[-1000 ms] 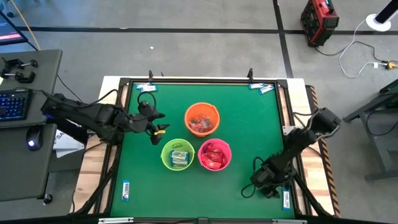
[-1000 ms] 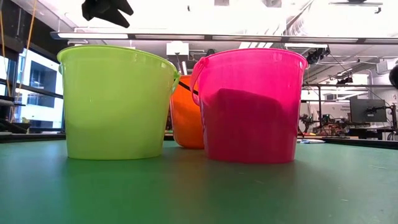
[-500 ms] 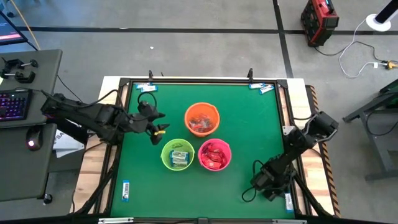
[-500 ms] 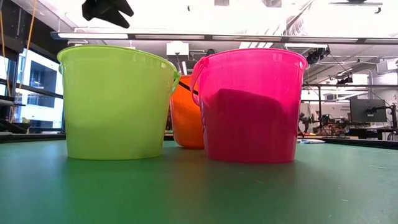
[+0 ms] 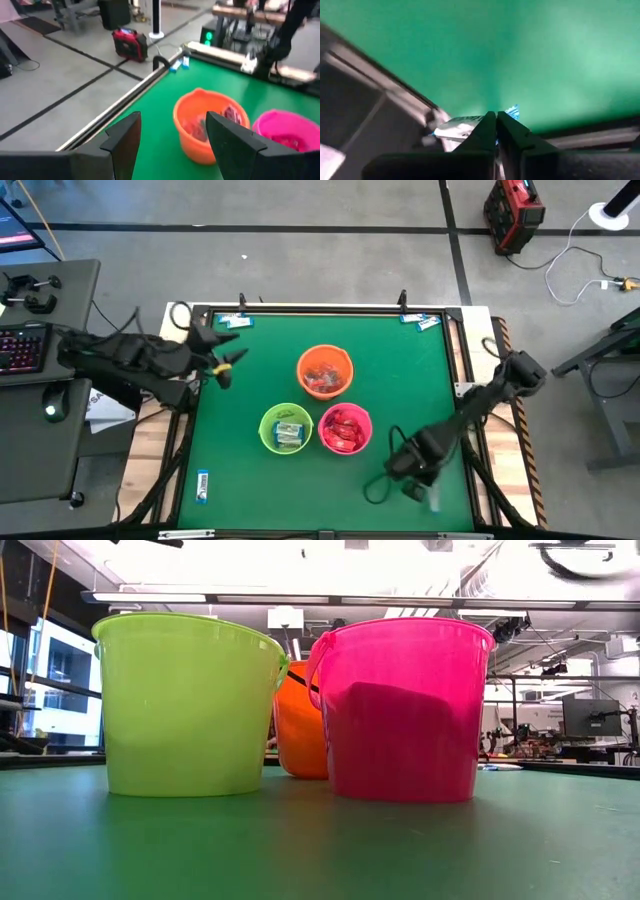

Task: Sort candy by brand, put in halloween buckets
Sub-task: Put the white chocolate bar into the green bucket

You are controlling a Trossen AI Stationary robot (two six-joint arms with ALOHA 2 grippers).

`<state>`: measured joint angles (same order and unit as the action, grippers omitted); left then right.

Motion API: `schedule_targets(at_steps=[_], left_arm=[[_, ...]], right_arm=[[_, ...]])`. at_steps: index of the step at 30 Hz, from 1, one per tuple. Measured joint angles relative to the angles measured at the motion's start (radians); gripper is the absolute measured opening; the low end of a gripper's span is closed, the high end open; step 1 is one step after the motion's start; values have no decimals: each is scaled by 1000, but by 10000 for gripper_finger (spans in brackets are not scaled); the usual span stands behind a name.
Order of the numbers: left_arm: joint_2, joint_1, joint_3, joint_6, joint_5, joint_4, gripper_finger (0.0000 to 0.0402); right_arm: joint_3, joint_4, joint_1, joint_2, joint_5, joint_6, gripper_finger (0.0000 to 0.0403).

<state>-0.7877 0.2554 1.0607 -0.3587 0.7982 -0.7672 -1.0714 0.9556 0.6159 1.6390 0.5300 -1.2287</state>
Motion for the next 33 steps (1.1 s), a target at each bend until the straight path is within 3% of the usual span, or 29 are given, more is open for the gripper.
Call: schedule_targets(at_steps=[7,11,16,21,29,33], left_arm=[[83,0,0,-39,21,0,213],[89,0,0,-58,21,0,213],[71,0,0,-60,21,1,213],[35,0,0,-85,16,0,213],[-4,0,0,-128,-3,1,213],[-14,0,0,-128,-11,1,213]], right_arm=[[-298,-6,-173,-33,-414,206,1],[-421,-167,-250,-33,-554,376,0],[-450,-453,-336,-19,-602,548,0],[-449,-610,-399,68,-608,619,0],[-448,-696,-422,205,-680,694,3],[-448,-712,-427,239,-686,738,40]])
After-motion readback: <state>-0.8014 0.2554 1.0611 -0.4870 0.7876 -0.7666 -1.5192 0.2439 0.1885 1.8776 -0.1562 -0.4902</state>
